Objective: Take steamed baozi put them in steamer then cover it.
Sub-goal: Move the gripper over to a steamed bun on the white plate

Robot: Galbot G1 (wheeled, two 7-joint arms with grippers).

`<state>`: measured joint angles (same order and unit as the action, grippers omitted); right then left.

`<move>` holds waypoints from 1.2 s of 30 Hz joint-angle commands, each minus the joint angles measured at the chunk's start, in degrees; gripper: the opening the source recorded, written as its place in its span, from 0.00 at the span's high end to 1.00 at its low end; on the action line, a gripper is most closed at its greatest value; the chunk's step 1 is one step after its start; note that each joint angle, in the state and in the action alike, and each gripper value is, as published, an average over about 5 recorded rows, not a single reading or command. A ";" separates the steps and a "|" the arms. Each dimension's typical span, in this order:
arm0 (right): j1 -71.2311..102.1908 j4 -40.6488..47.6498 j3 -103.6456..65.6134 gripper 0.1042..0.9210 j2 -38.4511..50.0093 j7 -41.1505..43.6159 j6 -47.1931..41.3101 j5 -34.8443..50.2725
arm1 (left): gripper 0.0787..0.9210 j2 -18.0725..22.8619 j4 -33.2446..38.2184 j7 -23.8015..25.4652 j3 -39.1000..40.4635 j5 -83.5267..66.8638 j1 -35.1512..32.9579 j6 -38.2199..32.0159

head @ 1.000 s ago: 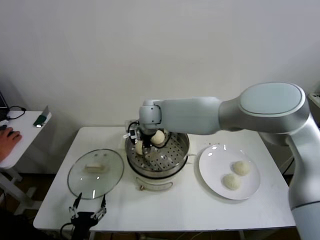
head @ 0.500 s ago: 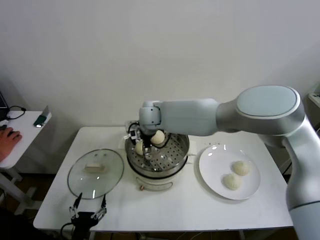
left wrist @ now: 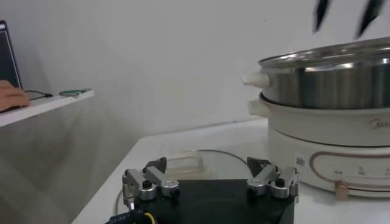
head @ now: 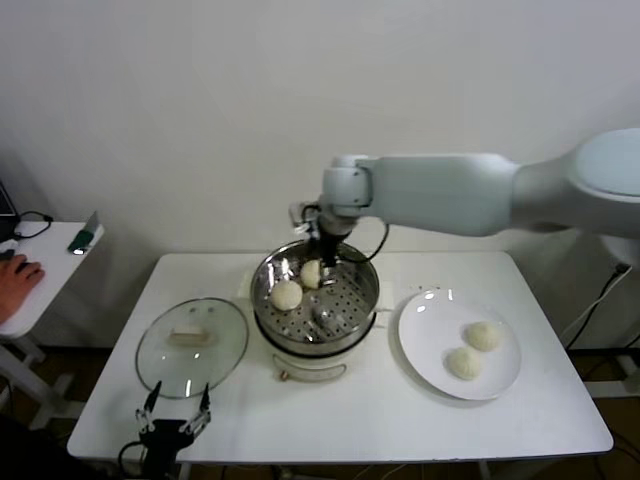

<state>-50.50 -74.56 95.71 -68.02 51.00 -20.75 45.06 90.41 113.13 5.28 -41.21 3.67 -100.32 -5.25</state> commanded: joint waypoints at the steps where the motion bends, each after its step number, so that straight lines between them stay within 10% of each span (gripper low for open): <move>1: -11.52 -10.38 9.91 0.12 23.36 8.62 5.94 -4.37 | 0.12 -0.19 -0.42 0.06 0.05 -0.29 0.88 0.12; 15: -0.17 -16.37 14.29 0.12 39.54 5.33 5.46 -22.93 | 0.12 -0.10 -1.02 -0.01 0.37 -0.29 0.98 -0.03; 36: 28.93 -6.29 -9.10 0.12 34.25 -1.60 0.79 -29.42 | 0.12 -0.08 -0.97 -0.35 -0.29 0.08 -0.34 -0.50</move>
<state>-33.24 -84.24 94.94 -33.11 51.41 -19.01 18.93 90.34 112.28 5.02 -41.24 3.63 -100.53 -5.64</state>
